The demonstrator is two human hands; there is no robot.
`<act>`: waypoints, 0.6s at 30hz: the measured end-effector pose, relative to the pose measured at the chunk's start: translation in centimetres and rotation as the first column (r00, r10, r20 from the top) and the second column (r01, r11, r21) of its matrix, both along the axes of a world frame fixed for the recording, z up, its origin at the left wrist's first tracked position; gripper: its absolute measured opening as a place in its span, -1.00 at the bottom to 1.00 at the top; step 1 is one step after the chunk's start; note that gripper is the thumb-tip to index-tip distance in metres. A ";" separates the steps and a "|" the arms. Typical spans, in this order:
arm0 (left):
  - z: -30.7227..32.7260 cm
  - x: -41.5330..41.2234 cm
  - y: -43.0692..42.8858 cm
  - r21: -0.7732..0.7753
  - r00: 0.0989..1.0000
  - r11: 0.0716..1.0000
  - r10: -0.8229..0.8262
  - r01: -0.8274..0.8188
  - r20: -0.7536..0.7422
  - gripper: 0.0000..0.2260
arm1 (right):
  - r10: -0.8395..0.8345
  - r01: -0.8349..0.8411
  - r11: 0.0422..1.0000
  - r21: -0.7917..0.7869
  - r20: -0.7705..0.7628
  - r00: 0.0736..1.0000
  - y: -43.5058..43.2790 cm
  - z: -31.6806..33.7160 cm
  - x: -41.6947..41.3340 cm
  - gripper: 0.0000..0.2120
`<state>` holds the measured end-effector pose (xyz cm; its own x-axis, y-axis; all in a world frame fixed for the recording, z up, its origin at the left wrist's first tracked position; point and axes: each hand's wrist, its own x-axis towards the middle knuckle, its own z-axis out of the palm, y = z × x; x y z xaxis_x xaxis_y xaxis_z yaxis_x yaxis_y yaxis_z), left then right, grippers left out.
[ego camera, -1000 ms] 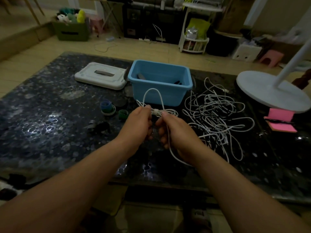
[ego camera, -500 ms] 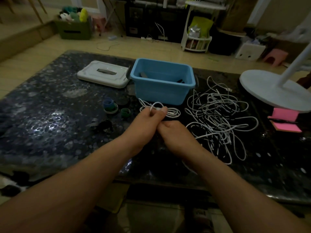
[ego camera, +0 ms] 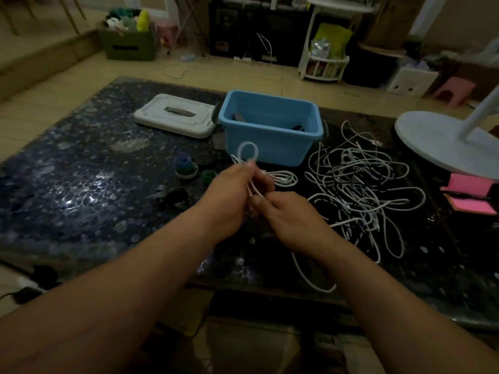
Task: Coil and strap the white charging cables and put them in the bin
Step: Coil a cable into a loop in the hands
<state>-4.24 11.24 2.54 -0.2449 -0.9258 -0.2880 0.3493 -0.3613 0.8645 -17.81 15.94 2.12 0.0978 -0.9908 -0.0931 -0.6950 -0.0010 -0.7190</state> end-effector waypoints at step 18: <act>0.4 2.3 -0.8 -0.185 0.738 0.945 -0.080 0.270 0.670 -0.56 | -0.289 0.262 0.947 -0.184 -0.138 0.947 -1.4 0.3 -4.3 -0.57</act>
<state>-1.93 10.45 2.92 -0.2527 -0.9467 -0.1998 -0.3744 -0.0947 0.9224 -22.14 14.57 2.42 -0.1846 -0.9797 0.0784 -0.7910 0.1007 -0.6035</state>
